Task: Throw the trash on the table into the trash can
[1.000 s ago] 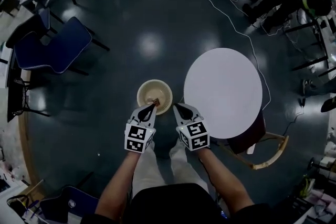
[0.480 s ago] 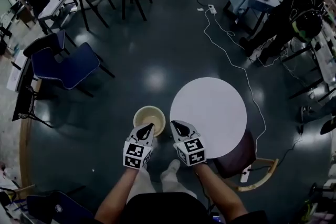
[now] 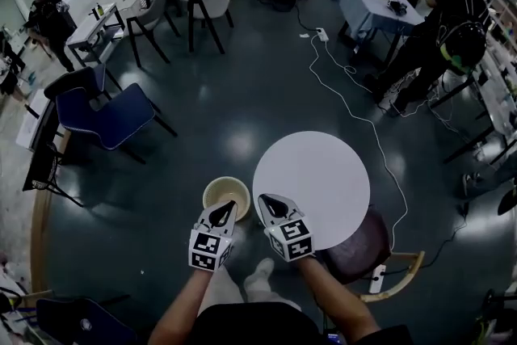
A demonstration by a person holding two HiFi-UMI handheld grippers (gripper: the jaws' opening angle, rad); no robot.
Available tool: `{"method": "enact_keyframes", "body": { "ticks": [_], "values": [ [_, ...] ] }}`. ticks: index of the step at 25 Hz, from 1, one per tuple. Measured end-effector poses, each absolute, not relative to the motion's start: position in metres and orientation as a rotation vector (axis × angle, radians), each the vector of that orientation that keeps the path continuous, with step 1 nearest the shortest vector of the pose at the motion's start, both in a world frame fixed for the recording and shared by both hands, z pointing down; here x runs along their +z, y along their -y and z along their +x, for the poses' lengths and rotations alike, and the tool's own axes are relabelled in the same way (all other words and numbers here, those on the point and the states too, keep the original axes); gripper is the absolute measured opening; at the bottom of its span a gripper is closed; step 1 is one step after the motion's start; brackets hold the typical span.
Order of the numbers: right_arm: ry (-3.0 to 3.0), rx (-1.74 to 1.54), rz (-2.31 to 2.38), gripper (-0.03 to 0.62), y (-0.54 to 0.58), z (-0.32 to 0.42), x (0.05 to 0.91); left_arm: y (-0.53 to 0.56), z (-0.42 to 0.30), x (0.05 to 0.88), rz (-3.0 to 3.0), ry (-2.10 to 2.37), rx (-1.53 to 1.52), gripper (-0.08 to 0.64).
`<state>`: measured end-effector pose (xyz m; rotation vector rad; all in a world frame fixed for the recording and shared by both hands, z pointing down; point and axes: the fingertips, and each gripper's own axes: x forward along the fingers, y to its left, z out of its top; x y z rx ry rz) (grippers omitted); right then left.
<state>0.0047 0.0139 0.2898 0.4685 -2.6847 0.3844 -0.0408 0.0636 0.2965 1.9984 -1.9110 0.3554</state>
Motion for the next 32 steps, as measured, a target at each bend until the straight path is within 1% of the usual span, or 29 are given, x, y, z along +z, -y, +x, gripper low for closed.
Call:
{"method": "enact_keyframes", "body": {
  "ticks": [5,11,17,23,32],
  "values": [
    [2.735,0.395,0.487,0.018,-0.023,0.013,0.267,-0.070,-0.038,0.281,2.008,1.928,0.333,0.015],
    [2.803,0.346,0.503,0.017,-0.062,0.015,0.220,-0.103,-0.032,0.240,2.065,1.955,0.275,0.015],
    [2.855,0.309,0.539,0.017,-0.114,0.016,0.182,-0.156,-0.033,0.198,2.113,1.983,0.218,0.015],
    [2.879,0.275,0.569,0.017,-0.172,0.016,0.162,-0.216,-0.027,0.170,2.176,1.982,0.184,0.015],
    [2.913,0.241,0.594,0.017,-0.256,0.020,0.141,-0.299,-0.023,0.154,2.220,1.970,0.171,0.015]
  ]
}}
